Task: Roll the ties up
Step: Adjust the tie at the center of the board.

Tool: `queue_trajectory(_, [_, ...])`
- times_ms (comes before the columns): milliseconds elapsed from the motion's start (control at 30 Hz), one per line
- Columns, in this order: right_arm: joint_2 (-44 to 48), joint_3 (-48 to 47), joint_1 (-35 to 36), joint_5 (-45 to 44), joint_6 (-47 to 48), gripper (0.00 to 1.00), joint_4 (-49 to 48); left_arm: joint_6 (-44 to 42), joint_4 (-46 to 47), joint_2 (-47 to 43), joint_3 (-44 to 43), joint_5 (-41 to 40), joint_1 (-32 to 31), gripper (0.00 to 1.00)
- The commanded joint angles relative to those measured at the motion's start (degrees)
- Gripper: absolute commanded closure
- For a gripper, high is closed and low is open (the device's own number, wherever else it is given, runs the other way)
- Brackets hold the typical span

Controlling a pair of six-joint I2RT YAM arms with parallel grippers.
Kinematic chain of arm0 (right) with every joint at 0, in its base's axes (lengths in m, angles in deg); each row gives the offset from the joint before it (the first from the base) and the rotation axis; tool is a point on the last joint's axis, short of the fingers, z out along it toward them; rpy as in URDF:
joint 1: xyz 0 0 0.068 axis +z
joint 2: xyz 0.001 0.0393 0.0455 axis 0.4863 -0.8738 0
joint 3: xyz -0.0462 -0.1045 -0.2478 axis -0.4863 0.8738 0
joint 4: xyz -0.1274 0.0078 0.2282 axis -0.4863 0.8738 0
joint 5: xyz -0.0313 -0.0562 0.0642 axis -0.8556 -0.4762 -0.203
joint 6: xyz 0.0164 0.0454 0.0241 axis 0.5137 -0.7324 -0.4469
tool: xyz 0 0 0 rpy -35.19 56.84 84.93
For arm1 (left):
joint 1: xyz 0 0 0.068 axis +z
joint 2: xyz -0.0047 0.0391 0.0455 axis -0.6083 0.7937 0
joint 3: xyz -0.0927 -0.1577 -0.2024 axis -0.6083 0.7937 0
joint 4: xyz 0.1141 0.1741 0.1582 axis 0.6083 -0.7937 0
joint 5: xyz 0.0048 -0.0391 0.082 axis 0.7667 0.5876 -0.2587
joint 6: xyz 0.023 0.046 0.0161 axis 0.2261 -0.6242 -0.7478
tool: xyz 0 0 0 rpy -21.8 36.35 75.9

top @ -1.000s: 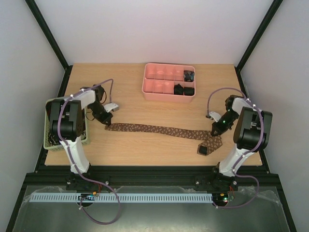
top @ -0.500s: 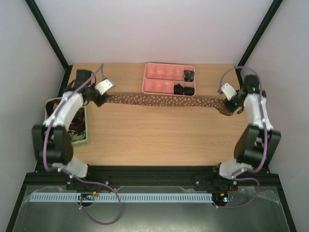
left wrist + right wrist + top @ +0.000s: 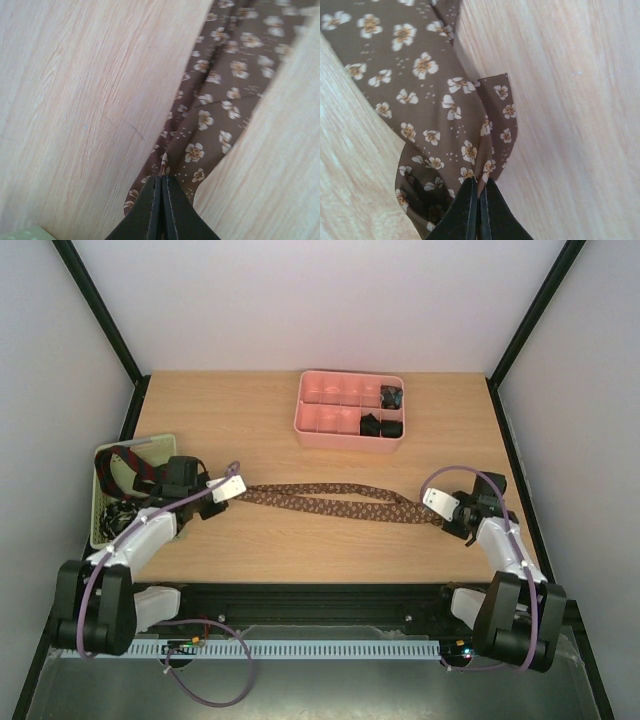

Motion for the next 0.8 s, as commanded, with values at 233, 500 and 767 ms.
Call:
queue_trajectory(233, [11.45,8.94,1.56,-2.05,10.59,0.40,6.05,-20.81,-5.84,-14.54,12.07,-1.23,-1.56,0.52])
queue_trajectory(500, [5.24,-14.76,1.52,3.38,4.64,0.16,36.09,-16.04,-33.58,-12.25,-5.19,4.42,-1.29,0.39])
queue_trajectory(767, [-28.56,-41.32,1.81,7.78,-9.02,0.18,52.32,-1.01,-43.26,15.91,-27.14,8.03,0.23,0.33])
